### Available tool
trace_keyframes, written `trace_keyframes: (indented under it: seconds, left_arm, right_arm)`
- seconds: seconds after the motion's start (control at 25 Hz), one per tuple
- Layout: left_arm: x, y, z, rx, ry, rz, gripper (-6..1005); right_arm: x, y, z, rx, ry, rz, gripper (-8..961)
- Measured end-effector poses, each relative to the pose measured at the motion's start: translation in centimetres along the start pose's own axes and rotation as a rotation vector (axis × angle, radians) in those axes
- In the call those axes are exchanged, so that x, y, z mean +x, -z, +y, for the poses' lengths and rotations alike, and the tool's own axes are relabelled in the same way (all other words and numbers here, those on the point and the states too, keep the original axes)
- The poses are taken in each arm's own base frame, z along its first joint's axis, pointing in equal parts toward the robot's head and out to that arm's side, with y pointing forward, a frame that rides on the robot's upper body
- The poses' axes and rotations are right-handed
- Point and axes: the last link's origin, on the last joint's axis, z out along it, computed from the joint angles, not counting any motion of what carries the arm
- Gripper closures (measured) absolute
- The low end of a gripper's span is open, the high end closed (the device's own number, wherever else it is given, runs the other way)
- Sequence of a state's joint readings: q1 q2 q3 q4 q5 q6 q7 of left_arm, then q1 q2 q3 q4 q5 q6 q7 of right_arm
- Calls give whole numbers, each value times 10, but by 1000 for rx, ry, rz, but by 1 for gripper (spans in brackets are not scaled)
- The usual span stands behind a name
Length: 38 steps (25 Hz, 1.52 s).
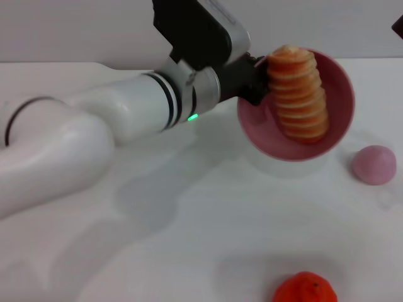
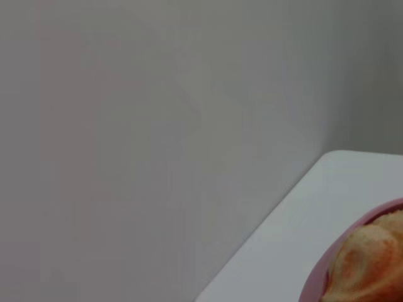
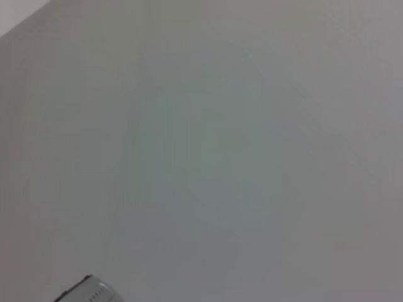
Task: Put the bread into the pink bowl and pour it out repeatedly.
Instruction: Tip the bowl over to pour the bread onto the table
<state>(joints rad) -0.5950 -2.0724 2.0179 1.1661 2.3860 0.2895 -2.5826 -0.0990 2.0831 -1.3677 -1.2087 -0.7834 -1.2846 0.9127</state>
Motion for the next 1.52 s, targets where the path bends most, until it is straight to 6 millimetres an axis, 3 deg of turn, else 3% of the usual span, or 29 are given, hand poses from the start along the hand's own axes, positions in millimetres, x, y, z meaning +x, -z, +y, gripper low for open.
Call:
trace_keyframes:
  seconds: [0.6,1.0,1.52]
  left_arm:
    - [-10,-3,23,55,-163,141,958]
    - [-4,-3,24,88,-257,198,957]
    - [1,-9,29,90,-297,240,957]
  right_arm:
    - [1,3,1,7,-10,-14,528]
    - [2,13,-14,84,12,-26,528]
    - [1,8,-15,78,17,-40,528]
